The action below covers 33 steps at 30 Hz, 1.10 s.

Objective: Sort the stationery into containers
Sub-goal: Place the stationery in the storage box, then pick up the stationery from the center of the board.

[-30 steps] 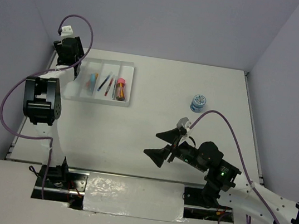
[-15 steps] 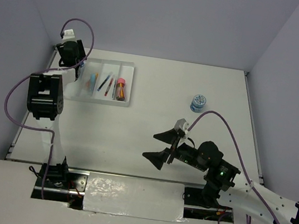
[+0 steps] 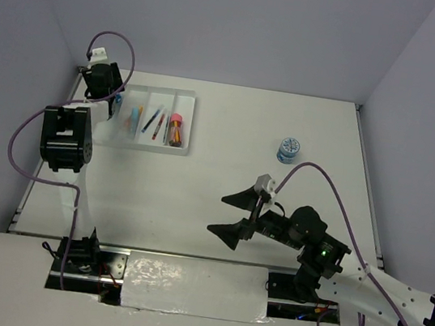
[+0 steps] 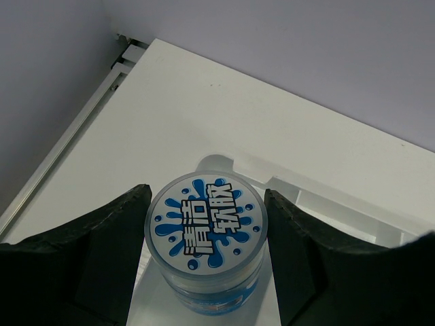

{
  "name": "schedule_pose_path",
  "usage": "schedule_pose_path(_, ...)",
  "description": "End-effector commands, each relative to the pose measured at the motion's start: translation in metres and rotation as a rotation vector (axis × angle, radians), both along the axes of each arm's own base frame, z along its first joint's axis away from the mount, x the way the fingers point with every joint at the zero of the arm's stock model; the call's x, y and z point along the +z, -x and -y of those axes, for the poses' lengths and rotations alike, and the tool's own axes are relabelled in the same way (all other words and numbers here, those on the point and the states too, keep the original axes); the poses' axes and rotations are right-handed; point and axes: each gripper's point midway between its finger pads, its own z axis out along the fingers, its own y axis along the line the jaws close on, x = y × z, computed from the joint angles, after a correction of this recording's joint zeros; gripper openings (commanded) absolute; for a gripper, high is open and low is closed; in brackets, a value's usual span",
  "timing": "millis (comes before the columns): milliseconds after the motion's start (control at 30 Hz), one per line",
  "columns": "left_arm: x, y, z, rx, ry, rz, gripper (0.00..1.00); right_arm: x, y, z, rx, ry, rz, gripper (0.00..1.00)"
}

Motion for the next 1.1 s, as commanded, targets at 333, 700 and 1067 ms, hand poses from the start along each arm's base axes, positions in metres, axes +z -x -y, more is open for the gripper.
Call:
schedule_pose_path(333,0.040,0.000,-0.002,-0.007,-0.032,0.144,0.85,0.011,0.005,-0.002,0.027,-0.031,0.032,1.00)
schedule_pose_path(700,0.110,0.017,-0.009,0.109,0.041,0.196,0.99,-0.007,-0.046,0.003,-0.271,-0.004,-0.151,1.00)
schedule_pose_path(1067,0.270,0.093,0.102,-0.082,0.420,0.084,0.99,-0.074,-0.219,0.083,-0.939,0.185,-0.440,1.00)
